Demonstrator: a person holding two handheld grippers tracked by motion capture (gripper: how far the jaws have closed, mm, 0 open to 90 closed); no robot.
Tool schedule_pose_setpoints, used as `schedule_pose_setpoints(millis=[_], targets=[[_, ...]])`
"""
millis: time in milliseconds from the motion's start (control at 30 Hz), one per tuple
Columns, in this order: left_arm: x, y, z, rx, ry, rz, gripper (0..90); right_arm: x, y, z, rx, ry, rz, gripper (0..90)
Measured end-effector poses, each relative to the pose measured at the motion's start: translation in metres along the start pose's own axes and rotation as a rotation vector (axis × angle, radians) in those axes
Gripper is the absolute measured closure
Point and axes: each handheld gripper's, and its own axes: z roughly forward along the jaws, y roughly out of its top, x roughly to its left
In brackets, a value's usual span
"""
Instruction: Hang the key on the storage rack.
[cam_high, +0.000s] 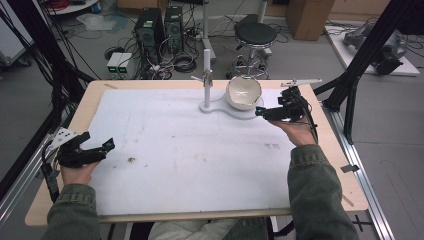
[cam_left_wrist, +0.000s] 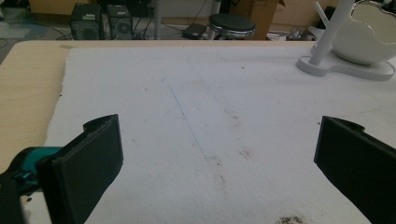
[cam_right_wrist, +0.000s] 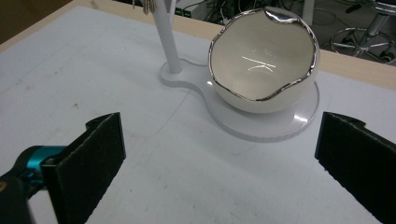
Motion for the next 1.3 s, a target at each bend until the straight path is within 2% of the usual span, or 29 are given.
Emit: schedule_pose_setpoints(millis=[267, 467, 900, 1000, 1133, 1300], targets=[[0.0, 0.0, 0.0, 0.002, 0.001, 0.0, 1.7, -0.006, -0.015, -0.003, -0.007, 0.002, 0.019, 0.6], [0.0, 0.0, 0.0, 0.004, -0.004, -0.004, 1.7, -0.007, -0.024, -0.008, -0.036, -0.009, 0.011, 0.6], [0.0, 0.0, 0.0, 0.006, -0.01, -0.011, 1.7, -0.014, -0.049, -0.003, -0.017, -0.03, 0.021, 0.6], [0.0, 0.0, 0.0, 0.009, -0.009, -0.012, 1.7, -0.017, -0.056, -0.004, -0.021, -0.029, 0.035, 0.6], [-0.001, -0.001, 0.0, 0.007, -0.007, -0.004, 1.7, -0.018, -0.064, -0.005, -0.022, -0.051, 0.043, 0.6], [-0.001, -0.002, 0.001, 0.01, -0.006, 0.008, 1.7, -0.019, -0.074, -0.007, -0.049, -0.051, 0.048, 0.6]])
